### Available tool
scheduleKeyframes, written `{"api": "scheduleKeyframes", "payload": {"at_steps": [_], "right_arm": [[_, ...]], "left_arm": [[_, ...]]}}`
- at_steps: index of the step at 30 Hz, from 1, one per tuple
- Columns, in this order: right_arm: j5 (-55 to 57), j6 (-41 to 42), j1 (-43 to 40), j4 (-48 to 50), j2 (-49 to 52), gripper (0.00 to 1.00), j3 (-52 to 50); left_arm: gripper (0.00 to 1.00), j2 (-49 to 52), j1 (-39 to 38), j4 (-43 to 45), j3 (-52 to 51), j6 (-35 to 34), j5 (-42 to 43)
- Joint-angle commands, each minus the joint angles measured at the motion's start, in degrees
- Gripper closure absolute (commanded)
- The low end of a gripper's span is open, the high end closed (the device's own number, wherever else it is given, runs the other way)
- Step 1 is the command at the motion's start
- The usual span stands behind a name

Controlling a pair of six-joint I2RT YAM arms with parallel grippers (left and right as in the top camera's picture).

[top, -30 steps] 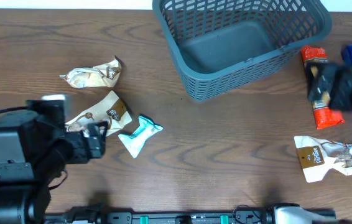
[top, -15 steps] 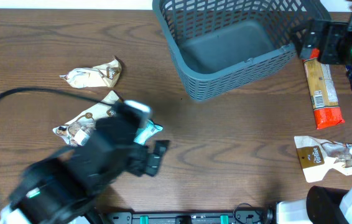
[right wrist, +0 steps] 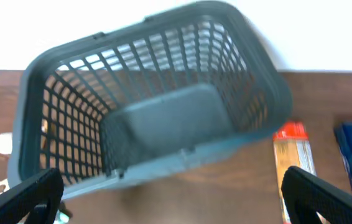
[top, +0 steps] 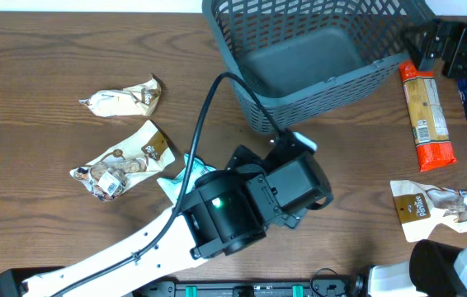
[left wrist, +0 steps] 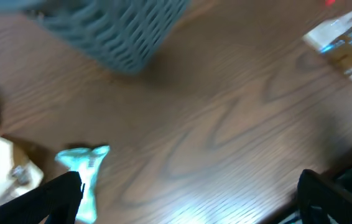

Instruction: Pack container

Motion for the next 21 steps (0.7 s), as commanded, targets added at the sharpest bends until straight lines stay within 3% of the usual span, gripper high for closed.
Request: {"api": "scheduleKeyframes", "payload": {"at_steps": [1, 8, 11, 15, 21], "right_arm": [[-5.07, -1.6, -0.35, 1.88, 2.34, 0.01, 0.5], [-6.05, -1.92, -0.46, 5.11, 6.95, 0.01, 0.5], [-10.45, -2.49, -0.46, 6.4, 9.46, 0.01, 0.5], [-14.05, -2.32, -0.39, 7.78, 11.65, 0.01, 0.5], [-13.46, -2.05, -0.31, 7.74, 12.39, 0.01, 0.44]], "left_arm": [[0.01, -0.22, -2.8, 2.21, 1.92, -1.79, 1.62], [0.01, 3.15, -9.77, 4.98, 1.9, 0.66, 1.97], [0.01, 5.88, -10.88, 4.76, 1.9, 6.86, 2.62], [0.02, 7.8, -9.46, 5.16, 1.9, 17.33, -2.64], [0.01, 7.82, -4.13, 6.1, 1.9, 16.96, -1.2]]}}
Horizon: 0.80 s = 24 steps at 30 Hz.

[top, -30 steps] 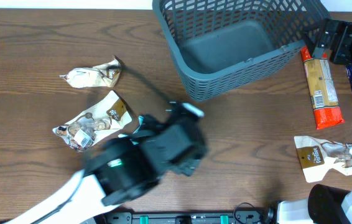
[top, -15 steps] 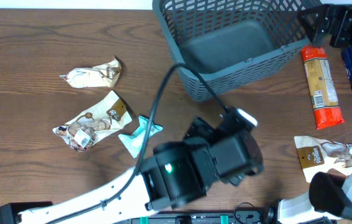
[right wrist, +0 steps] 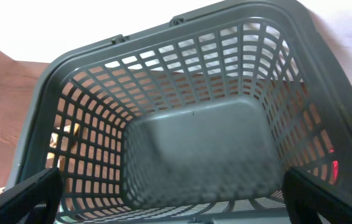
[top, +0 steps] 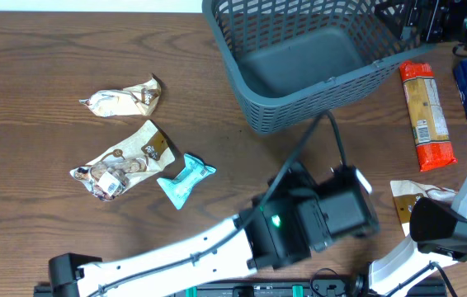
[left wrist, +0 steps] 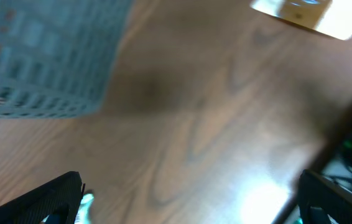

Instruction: Pack container

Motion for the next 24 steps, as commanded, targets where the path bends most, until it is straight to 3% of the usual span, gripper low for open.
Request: {"api": "scheduleKeyframes", "payload": {"at_steps": [1, 8, 13, 24], "right_arm": [[-1.7, -0.63, -0.26, 0.11, -0.2, 0.01, 0.44], [-0.31, -0.63, -0.24, 0.28, -0.17, 0.01, 0.31], [10.49, -0.61, -0.26, 3.43, 1.86, 0.01, 0.22], [8.07, -0.68, -0.52, 5.46, 6.54, 0.01, 0.22]], "left_arm": [[0.01, -0.7, 2.43, -0.07, 0.74, 2.58, 1.4], [0.01, -0.7, 2.51, 0.0, 0.74, 2.58, 8.52], [0.01, -0.7, 2.51, 0.2, 0.74, 2.58, 8.94], [0.01, -0.7, 2.51, -0.04, 0.74, 2.6, 9.46]]}}
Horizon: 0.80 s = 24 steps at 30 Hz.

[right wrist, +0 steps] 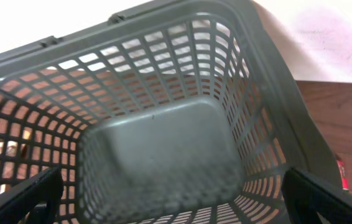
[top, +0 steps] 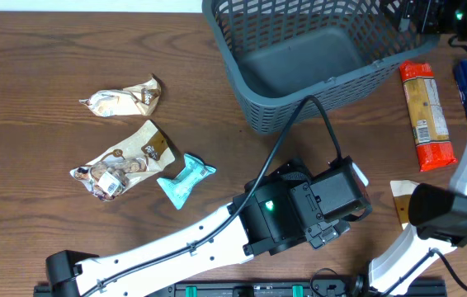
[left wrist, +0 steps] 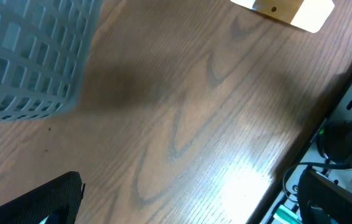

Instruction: Pack container

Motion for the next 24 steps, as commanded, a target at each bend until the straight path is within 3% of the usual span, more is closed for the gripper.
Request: {"api": "scheduleKeyframes", "payload": {"at_steps": [1, 5, 8, 11, 12, 13, 14, 18, 24], "right_arm": [[-1.05, -0.94, -0.5, 0.26, 1.22, 0.01, 0.22], [-7.43, -2.58, -0.42, 0.83, 3.45, 0.01, 0.22], [-8.9, -2.49, -0.2, 1.38, 4.46, 0.03, 0.22], [-8.83, -2.54, 0.31, 1.4, 4.87, 0.05, 0.22], [-8.63, -2.51, 0.5, 1.4, 5.03, 0.08, 0.22], [-8.57, -2.54, 0.59, 1.4, 5.05, 0.13, 0.22], [-8.41, -2.51, 0.63, 1.36, 5.09, 0.33, 0.22], [-5.77, -0.35, 0.63, 1.42, 5.11, 0.97, 0.22], [5.46, 8.15, 0.63, 2.05, 5.16, 0.98, 0.22]], "left_arm": [[0.01, -0.68, 0.04, -0.17, 0.74, 0.74, 0.52], [0.01, -0.68, 0.04, -0.2, 0.74, 0.74, 0.5], [0.32, -0.68, 0.04, -0.17, 0.7, 0.74, 0.5], [0.38, -0.68, 0.04, -0.15, 0.68, 0.74, 0.46], [0.54, -0.66, 0.04, -0.13, 0.68, 0.74, 0.22], [0.81, -0.66, 0.04, -0.09, 0.68, 0.76, -0.37], [0.94, -0.66, 0.07, -0.04, 0.66, 0.74, -1.6], [0.94, -0.66, 0.09, 1.18, 0.61, 0.72, -5.84], [0.94, -0.57, 0.17, 4.92, 0.59, 0.74, -7.74]]}}
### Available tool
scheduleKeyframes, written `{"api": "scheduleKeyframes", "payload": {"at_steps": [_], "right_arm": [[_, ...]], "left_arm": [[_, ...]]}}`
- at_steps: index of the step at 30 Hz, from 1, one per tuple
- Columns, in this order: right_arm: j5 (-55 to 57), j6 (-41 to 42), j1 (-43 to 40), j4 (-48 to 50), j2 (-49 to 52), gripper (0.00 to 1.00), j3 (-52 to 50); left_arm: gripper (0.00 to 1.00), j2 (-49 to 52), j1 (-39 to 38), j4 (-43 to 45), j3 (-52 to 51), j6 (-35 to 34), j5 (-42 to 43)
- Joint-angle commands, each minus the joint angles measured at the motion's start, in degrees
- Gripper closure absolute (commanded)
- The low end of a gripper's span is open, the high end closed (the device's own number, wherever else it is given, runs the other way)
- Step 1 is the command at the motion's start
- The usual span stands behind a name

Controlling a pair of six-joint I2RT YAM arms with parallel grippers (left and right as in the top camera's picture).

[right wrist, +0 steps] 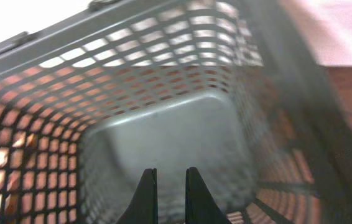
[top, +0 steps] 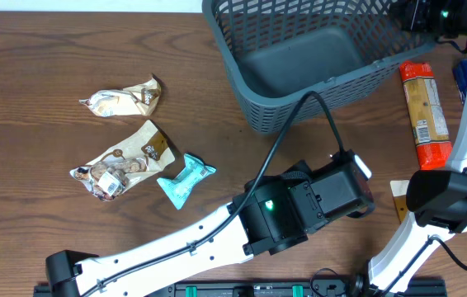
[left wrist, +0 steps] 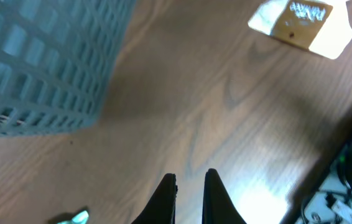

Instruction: Pack container

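Note:
The grey mesh basket [top: 316,58] stands at the back of the table with nothing in it. My right gripper [right wrist: 168,172] hangs over the basket's floor [right wrist: 163,134], fingers close together and holding nothing. At the table's front right, my left gripper [left wrist: 189,176] is above bare wood, fingers likewise close together and bare. A cream-and-brown pouch [left wrist: 300,25] lies ahead of it. The basket's corner [left wrist: 39,68] is at its upper left, and the tip of a teal bar [left wrist: 73,218] shows at the lower left.
Two cream snack packets [top: 122,99] [top: 122,161] and the teal bar [top: 186,180] lie on the left. An orange-red pack [top: 426,115] lies right of the basket. My left arm [top: 217,231] stretches along the table's front, its cable arcing towards the basket.
Both grippers' fingers were spread to the edges of their wrist views and now stand close together. The right gripper is nearer over the basket. The left one has shifted a little towards the pouch.
My left gripper was open by the basket's front corner, near the teal bar. Then it was at the front right of the table. My right gripper faced the basket from a distance, then hung over its far right rim. Both are shut now, holding nothing.

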Motion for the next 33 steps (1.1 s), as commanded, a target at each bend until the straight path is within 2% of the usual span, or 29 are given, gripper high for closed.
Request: {"api": "scheduleKeyframes", "payload": {"at_steps": [1, 10, 23, 33], "right_arm": [[6.97, 5.55, 0.48, 0.13, 0.22, 0.98, 0.22], [6.84, 5.11, 0.48, -0.09, 0.22, 0.99, 0.22], [5.27, 2.8, 0.48, -1.07, 0.24, 0.99, -0.26], [4.2, 1.33, 0.48, -0.9, 0.24, 0.99, -7.39]], "left_arm": [[0.94, -0.42, 0.37, 2.14, 0.57, 0.28, -2.64], [0.94, 2.78, 5.57, 5.53, 0.52, 0.26, -2.6], [0.94, 4.52, 10.6, 5.73, 0.52, 0.28, -2.14], [0.94, 4.55, 12.17, 5.7, 0.52, 0.28, -2.14]]}}
